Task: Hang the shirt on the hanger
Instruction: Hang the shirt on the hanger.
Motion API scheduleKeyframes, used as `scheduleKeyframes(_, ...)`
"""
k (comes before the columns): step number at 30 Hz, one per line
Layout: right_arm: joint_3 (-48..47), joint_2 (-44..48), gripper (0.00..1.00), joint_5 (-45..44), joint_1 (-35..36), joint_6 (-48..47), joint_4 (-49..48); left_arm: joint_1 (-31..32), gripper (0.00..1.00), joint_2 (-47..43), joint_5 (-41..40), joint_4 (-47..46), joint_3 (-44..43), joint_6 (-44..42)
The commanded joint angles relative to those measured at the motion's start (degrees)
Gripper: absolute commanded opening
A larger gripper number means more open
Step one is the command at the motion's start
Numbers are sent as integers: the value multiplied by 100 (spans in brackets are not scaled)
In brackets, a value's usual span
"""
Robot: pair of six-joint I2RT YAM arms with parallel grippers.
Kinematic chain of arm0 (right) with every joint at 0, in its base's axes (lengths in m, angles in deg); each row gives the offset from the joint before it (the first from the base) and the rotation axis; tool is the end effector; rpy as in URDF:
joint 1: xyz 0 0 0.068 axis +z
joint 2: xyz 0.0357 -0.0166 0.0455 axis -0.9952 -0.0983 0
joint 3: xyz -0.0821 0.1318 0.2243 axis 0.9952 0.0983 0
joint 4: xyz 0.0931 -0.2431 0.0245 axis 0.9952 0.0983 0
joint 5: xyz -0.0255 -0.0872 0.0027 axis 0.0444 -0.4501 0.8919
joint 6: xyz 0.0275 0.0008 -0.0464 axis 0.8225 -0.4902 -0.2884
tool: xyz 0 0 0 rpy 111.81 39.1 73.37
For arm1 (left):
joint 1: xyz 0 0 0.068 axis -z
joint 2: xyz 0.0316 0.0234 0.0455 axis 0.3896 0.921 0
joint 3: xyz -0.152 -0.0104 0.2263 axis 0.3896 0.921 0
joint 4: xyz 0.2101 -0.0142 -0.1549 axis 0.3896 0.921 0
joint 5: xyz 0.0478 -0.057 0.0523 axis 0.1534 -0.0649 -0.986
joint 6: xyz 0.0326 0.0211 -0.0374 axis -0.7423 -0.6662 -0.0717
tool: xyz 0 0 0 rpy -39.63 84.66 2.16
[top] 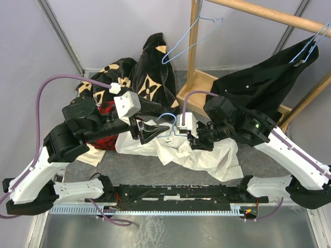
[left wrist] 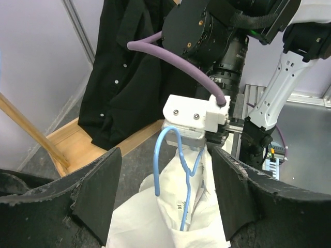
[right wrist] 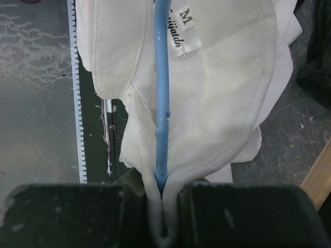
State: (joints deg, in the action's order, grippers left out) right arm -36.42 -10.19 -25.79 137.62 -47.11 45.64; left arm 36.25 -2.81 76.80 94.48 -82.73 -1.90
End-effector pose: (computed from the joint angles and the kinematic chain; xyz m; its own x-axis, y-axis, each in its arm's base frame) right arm 0.1141 0.1775 0.4150 -0.1045 -0.6510 -0.7518 -0.9936 0.1004 0.0512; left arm 0.0713 -0.1342 0.5205 0.1239 0.0300 -0.9918 0.9399 0.3169 0.1270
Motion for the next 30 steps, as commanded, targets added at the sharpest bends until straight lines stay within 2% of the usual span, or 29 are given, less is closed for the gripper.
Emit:
scheduleKeyframes(1, -462, 19, 0, 137, 176, -241, 185, -1, 76, 37, 179, -26, -195, -250)
scheduleKeyframes(7, -561, 51, 0, 91, 413, -304, 469, -2, 72, 72, 224, -41, -195, -213)
scheduleKeyframes(12, -591, 222, 0, 192, 456, -276, 396, 2, 67, 170, 582, -15, -118, -101)
scheduleKeyframes(14, -642, 253, 0, 196, 455, -280, 402, -2, 60, 211, 745, 11, -85, -57)
scheduleKeyframes(19, -623, 224, 0, 87, 460, -333, 514, 2, 34, 270, 961, 84, -112, 12)
scheduleKeyframes(23, -532, 183, 0, 35, 457, -336, 534, -1, 4, 271, 958, 75, -166, 48)
scheduleKeyframes(27, -512, 278, 2, -156, 450, -235, 393, 0, 3, 214, 833, 83, -148, 61)
scheduleKeyframes(30, -481, 436, 11, -302, 456, -95, 254, -2, 3, 156, 783, 129, -135, 74)
